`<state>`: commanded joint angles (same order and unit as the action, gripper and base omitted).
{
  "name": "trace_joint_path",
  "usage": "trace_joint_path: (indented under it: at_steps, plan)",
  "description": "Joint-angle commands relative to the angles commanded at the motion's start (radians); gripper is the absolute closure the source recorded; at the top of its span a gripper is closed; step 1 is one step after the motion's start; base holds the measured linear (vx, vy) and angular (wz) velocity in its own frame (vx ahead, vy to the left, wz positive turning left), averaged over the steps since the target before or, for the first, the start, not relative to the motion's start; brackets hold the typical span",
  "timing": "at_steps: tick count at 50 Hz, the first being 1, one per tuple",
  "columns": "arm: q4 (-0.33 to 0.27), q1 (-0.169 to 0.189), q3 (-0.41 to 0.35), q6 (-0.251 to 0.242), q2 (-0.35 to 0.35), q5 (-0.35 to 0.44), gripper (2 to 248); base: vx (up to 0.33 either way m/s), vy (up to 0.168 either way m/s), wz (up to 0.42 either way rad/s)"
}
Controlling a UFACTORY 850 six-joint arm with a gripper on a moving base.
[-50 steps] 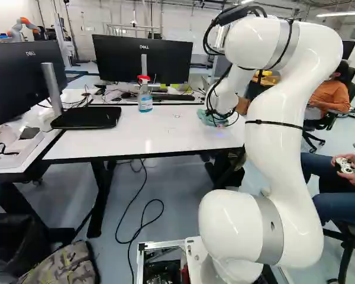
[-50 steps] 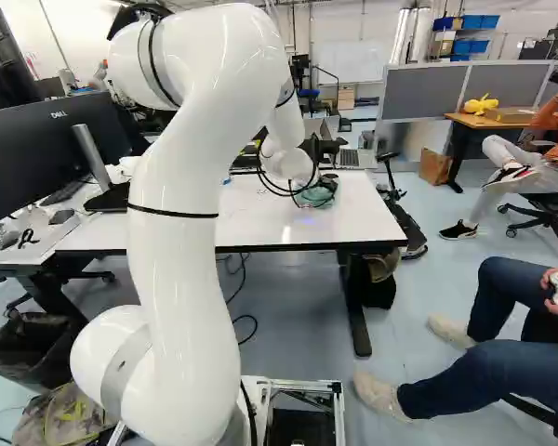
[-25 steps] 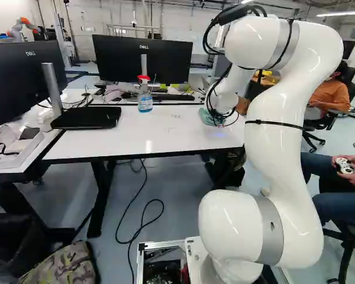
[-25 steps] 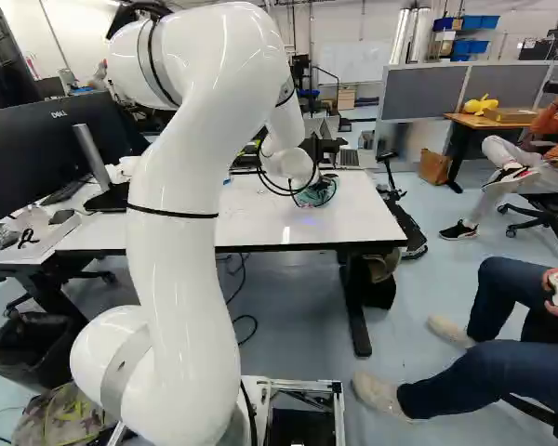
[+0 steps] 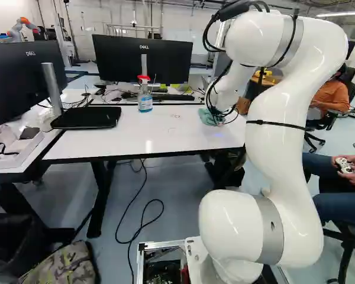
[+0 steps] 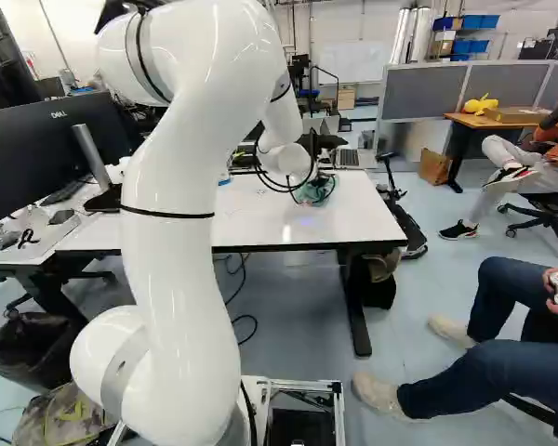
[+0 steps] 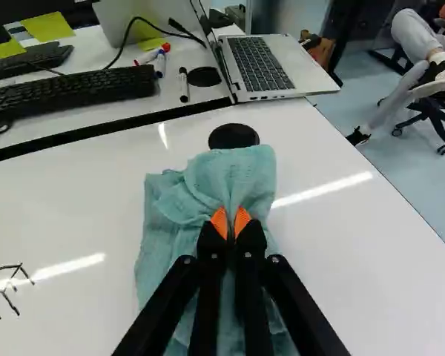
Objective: Clean the table with the green towel
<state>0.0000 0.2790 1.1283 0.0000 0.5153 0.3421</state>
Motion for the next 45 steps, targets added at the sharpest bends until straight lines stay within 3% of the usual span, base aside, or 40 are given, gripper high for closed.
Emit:
trace_joint_path:
  at_steps: [45]
  plan:
    - [0.000, -0.122, -0.002, 0.000, -0.088, -0.036, 219, 0.000, 0.000, 0.000]
